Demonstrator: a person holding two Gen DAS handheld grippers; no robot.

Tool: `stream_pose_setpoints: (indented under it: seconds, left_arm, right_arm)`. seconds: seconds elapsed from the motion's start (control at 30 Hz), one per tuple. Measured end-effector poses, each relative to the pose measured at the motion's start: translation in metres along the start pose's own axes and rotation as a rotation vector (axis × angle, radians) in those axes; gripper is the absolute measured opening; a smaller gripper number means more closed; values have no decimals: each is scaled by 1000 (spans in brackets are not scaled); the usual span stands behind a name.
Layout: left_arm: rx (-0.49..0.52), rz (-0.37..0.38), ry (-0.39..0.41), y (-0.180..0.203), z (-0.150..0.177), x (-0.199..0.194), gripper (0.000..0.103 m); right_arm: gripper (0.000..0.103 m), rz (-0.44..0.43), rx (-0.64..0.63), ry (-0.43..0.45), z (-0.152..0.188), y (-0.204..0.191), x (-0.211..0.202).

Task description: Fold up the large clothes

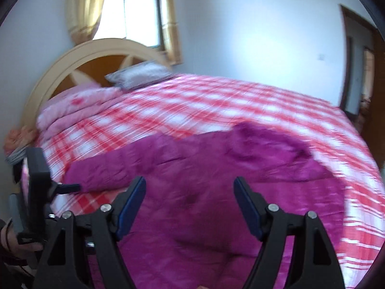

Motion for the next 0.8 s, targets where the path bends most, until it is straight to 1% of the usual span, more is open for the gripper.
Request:
stream_pose_setpoints:
  seconds: [0.03, 0.1, 0.13, 0.17, 0.23, 0.3, 0.33, 0.37, 0.4, 0.43, 0.47, 0.5, 0.53, 0.57, 0.7, 0.73, 0.77, 0.8]
  left_arm:
    - [15, 0, 23, 7, -9, -4, 102]
    - [53, -1, 67, 24, -28, -10, 102]
    - [73, 3, 82, 35, -37, -12, 102]
    - [92, 23, 85, 48, -45, -9, 102]
    - [110, 38, 77, 62, -53, 0, 102]
    - [129, 71, 46, 79, -56, 13, 102]
    - [125, 94, 15, 87, -55, 24, 102]
    - [125, 105, 7, 92, -55, 29, 102]
    - [126, 107, 0, 96, -54, 35, 102]
    - [120, 95, -9, 99, -55, 43, 102]
    - [114, 96, -12, 103, -53, 46, 99]
    - [104, 113, -18, 105, -53, 50, 95]
    - [85, 129, -36, 106, -52, 56, 86]
    - [75, 130, -45, 107, -51, 58, 83]
    - [19, 214, -99, 110, -46, 69, 83]
    - [18, 251, -100, 112, -46, 69, 73]
    - [20, 265, -93, 113, -46, 68, 39]
    - [31, 289, -86, 116, -46, 66, 25]
  right_arm:
    - [77, 51, 17, -6, 0, 17, -1]
    - [72, 146, 91, -29, 1, 63, 2]
    - [65, 168, 141, -39, 4, 86, 3]
    - [64, 190, 197, -50, 8, 109, 5]
    - [64, 215, 311, -72, 21, 151, 8]
    - [67, 235, 381, -86, 36, 178, 11]
    - [67, 246, 399, -95, 42, 186, 12]
    - [71, 247, 410, -103, 49, 191, 13]
    - [73, 243, 415, -110, 54, 192, 15]
    - [75, 238, 412, -115, 59, 191, 16]
    - [77, 234, 404, -120, 63, 190, 17]
    - [77, 232, 387, -128, 66, 186, 21]
    - [78, 231, 379, -130, 72, 188, 16]
    - [78, 231, 369, -132, 75, 186, 18]
    - [78, 217, 359, -129, 84, 183, 22]
    - [79, 210, 360, -129, 86, 181, 24]
    - [79, 207, 358, -130, 87, 179, 25]
    - [79, 206, 354, -131, 87, 177, 26]
Point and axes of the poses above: each gripper's, at about its wrist camera, not at the fingertips, and x roughly the way its jaws point, y to its right, z to its underside, the point moved 10 cm from there along x, roughly the way its jaws point, and after that the axes turned 11 degrees about -y, right-handed, at the moved point
